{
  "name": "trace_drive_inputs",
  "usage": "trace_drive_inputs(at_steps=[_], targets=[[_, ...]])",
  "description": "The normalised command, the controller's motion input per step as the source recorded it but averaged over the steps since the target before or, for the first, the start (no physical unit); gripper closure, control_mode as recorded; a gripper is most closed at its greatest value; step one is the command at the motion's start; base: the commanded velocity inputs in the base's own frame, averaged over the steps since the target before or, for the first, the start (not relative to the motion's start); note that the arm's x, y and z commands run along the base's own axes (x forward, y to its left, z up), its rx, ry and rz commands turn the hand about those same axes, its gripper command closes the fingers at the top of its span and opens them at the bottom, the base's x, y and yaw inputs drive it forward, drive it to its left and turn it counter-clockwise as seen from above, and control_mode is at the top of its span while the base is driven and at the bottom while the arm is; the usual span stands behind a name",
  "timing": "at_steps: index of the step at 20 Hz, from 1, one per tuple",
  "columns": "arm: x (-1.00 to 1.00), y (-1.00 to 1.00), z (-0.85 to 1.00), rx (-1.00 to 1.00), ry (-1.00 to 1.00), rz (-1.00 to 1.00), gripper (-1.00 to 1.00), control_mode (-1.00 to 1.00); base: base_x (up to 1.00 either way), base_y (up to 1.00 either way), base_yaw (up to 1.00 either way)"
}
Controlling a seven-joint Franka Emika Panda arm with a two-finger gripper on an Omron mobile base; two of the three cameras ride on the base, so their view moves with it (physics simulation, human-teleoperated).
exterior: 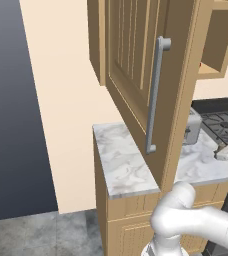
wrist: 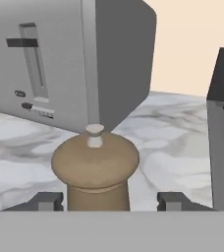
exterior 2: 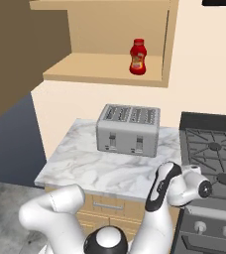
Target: Take 2 condiments from the cabinet and move them on the counter near the stove.Make sure the condiments are lined up with each other, next to each other.
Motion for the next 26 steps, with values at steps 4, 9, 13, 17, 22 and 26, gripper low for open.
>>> trace_drive_inputs(at_steps=[4,9,13,17,22,26], targets=[[-0.30,-0.07,0.00,0.00,0.00,0.00,-1.00,-1.00,0.00,0.00,0.00],[-0.31,-0.03,0.00,0.00,-0.01,0.00,-1.00,-1.00,0.00,0.00,0.00],[-0.29,-0.01,0.17,0.00,0.00,0.00,-1.00,-1.00,0.00,0.00,0.00],[-0.57,-0.02,0.45,0.00,0.00,-0.03,-1.00,-1.00,0.00,0.00,0.00],[-0.60,0.00,0.72,0.00,0.00,-0.06,-1.00,-1.00,0.00,0.00,0.00],[-0.41,0.29,0.95,-0.02,0.00,-0.09,-1.00,-1.00,0.00,0.00,0.00]])
